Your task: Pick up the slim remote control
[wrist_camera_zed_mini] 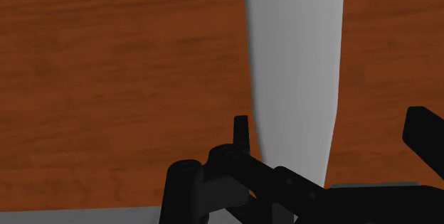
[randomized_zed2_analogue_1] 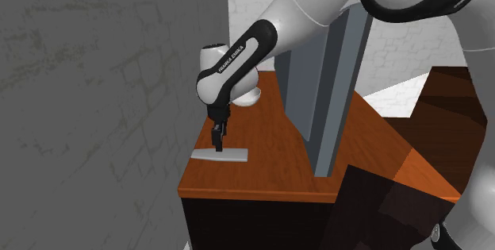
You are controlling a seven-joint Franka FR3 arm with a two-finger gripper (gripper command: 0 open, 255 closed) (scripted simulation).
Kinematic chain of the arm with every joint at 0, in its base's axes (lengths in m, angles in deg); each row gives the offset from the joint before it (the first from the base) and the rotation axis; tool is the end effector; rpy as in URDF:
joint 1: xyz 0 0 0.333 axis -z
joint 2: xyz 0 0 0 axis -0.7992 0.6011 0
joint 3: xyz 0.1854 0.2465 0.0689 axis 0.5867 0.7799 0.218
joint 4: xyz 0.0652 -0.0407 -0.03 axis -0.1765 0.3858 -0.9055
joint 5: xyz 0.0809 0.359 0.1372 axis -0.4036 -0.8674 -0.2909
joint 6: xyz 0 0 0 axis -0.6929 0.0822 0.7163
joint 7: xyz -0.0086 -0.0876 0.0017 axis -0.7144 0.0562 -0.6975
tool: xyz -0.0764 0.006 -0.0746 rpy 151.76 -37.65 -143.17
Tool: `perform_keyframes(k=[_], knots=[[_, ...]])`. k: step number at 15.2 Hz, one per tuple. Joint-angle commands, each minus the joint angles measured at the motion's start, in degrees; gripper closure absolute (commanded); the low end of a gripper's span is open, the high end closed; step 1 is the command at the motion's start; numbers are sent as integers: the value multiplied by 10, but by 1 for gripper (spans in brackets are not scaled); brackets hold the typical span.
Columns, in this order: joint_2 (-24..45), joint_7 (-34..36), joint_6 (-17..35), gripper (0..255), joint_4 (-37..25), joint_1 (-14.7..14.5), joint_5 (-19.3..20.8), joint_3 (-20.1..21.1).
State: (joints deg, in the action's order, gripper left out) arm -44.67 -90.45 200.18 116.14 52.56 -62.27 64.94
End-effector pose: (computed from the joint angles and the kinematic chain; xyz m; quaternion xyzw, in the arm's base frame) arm 0.6519 -0.0276 0.2259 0.9659 0.2588 -0.0010 0.0032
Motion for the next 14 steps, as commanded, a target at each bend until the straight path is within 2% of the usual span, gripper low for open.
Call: perform_keyframes(k=[1,10,11,14], knots=[[46,-8,0,0,-44,0,3,3],[89,-9,36,0,-52,2,1,5],[89,-8,36,255,-52,1,1,5],[89,-8,36,255,-52,1,1,5]])
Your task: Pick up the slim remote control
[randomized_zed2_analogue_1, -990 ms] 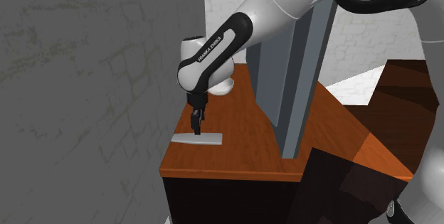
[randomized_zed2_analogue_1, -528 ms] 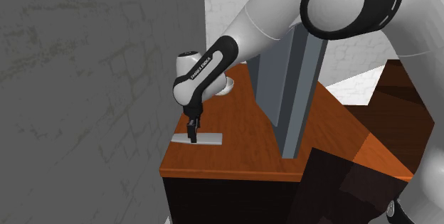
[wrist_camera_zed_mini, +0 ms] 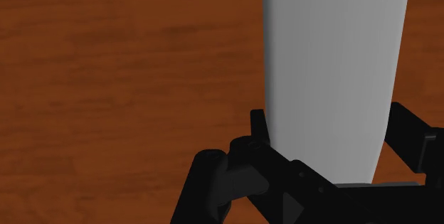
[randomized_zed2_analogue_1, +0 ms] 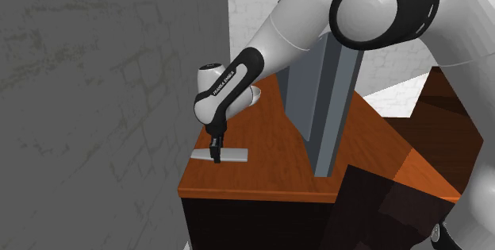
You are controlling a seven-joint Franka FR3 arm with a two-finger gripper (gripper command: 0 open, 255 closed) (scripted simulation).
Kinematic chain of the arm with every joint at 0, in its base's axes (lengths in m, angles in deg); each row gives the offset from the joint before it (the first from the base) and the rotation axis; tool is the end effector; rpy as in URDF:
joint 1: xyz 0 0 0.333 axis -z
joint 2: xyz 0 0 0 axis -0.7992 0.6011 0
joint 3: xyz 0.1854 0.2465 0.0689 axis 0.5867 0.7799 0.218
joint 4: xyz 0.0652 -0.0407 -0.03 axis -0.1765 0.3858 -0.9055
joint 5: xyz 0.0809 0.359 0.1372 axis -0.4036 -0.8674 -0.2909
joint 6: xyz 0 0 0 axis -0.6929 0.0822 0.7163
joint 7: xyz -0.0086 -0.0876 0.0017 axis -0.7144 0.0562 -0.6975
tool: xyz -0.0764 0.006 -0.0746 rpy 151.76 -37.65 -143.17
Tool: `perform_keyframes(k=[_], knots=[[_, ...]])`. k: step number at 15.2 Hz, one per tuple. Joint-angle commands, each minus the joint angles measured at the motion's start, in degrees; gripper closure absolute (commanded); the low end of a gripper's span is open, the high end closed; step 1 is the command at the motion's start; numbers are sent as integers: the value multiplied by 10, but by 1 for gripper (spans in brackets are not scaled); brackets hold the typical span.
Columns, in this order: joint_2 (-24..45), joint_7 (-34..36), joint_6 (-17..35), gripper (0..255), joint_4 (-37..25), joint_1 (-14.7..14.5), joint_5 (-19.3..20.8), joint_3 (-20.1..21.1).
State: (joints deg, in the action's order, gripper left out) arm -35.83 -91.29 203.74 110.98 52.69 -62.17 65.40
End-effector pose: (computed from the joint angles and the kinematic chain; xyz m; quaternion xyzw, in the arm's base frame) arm 0.6681 -0.0246 0.1658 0.9628 0.2701 -0.0027 0.0048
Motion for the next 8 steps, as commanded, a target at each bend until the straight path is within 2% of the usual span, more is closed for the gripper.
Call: perform_keyframes(k=[1,8], knots=[[0,0,0,255,0,0,0,0],[-11,0,-8,255,3,0,0,0]])
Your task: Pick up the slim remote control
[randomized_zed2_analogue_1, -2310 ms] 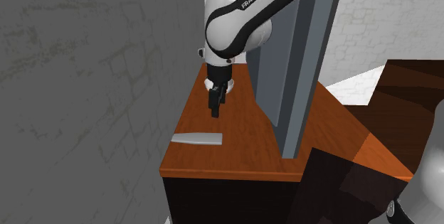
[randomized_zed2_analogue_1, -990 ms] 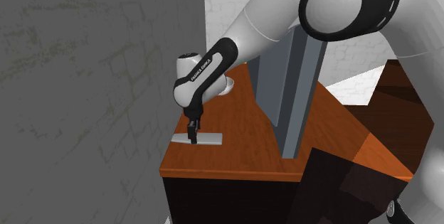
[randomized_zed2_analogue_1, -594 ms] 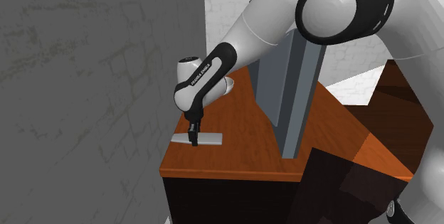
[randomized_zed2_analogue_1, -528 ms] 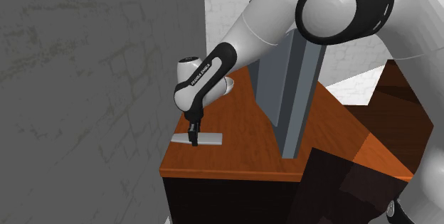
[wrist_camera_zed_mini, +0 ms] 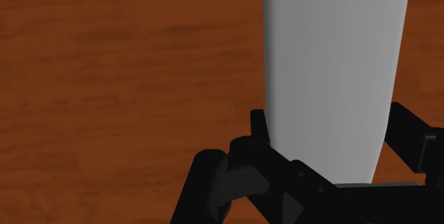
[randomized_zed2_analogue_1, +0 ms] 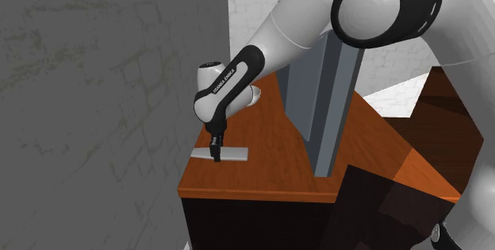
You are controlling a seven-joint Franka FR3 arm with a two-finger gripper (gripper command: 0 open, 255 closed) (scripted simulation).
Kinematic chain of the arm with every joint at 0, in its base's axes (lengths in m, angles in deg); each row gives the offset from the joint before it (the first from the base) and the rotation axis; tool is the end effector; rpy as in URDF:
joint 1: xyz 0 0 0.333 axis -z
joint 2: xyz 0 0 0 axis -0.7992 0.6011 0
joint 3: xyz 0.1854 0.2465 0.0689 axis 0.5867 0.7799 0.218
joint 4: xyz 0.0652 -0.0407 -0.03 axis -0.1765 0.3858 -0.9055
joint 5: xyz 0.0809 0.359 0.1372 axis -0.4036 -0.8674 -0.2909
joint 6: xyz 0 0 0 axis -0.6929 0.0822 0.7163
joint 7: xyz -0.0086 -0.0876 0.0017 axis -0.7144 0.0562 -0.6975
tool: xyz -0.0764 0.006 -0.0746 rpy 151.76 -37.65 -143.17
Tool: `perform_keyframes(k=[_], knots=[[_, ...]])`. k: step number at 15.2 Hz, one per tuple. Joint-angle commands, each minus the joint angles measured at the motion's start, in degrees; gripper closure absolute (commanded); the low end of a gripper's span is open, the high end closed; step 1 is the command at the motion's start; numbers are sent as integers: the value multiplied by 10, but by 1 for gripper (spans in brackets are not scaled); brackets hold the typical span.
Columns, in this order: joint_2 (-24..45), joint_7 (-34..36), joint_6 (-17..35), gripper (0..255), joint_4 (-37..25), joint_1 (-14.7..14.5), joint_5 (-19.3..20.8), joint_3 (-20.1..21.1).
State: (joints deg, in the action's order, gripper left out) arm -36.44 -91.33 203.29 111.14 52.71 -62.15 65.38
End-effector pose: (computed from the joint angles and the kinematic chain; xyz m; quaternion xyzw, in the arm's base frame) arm 0.6680 -0.0250 0.1711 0.9628 0.2702 -0.0027 0.0048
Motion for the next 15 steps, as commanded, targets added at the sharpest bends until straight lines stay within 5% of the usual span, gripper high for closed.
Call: perform_keyframes(k=[1,15], knots=[[-11,0,-8,255,2,0,0,0],[-76,2,-70,255,6,-2,4,-3]])
